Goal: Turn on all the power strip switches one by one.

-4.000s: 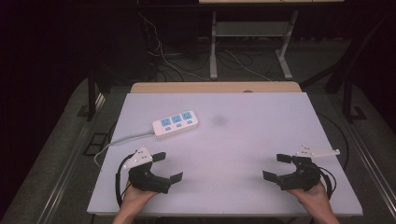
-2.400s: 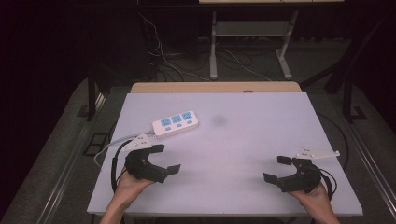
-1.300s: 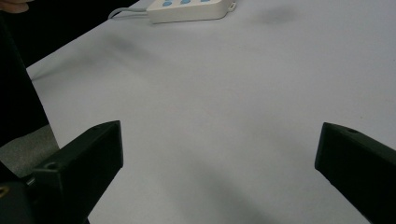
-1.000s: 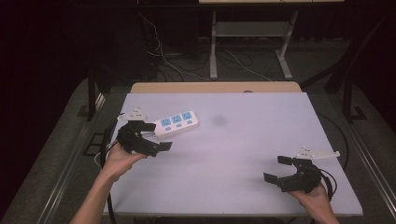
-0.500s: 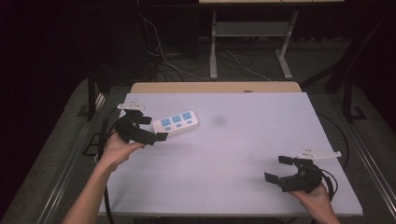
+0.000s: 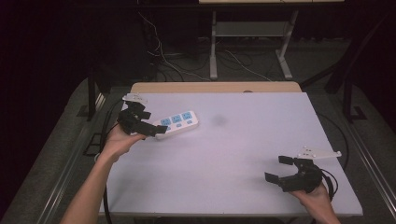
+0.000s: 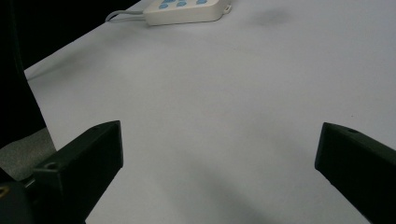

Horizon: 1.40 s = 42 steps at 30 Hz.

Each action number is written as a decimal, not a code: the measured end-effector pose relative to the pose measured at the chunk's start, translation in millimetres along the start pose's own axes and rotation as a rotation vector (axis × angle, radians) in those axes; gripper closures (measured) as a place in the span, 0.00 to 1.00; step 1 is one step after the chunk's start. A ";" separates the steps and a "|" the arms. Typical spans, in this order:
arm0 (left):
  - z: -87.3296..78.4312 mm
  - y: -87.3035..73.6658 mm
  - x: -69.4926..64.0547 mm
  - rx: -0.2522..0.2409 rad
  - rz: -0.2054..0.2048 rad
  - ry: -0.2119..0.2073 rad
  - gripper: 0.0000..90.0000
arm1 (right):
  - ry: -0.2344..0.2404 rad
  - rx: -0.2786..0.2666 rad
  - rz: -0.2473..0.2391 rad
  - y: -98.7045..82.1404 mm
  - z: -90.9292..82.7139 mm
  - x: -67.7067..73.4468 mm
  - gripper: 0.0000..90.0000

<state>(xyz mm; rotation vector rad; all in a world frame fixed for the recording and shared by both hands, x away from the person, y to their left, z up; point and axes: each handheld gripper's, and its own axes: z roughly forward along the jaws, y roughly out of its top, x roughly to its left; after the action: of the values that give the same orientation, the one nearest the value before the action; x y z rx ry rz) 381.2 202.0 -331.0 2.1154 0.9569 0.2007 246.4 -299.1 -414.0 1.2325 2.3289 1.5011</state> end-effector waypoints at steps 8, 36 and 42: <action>11.0 3.3 7.2 0.028 -0.015 0.018 0.03 | 0.002 0.004 0.002 -0.2 1.1 0.5 0.01; 44.0 8.1 20.1 0.046 -0.015 0.059 0.64 | 0.008 0.000 0.007 -0.8 -1.4 -2.2 0.01; 50.9 7.2 23.0 0.053 -0.024 0.032 0.83 | 0.006 -0.003 0.013 -1.1 -3.2 -4.4 0.01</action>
<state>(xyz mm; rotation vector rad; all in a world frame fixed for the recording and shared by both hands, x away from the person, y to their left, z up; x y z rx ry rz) 423.4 184.5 -364.1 2.1537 1.0154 0.1995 247.1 -304.6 -414.7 1.2469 2.3254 1.5143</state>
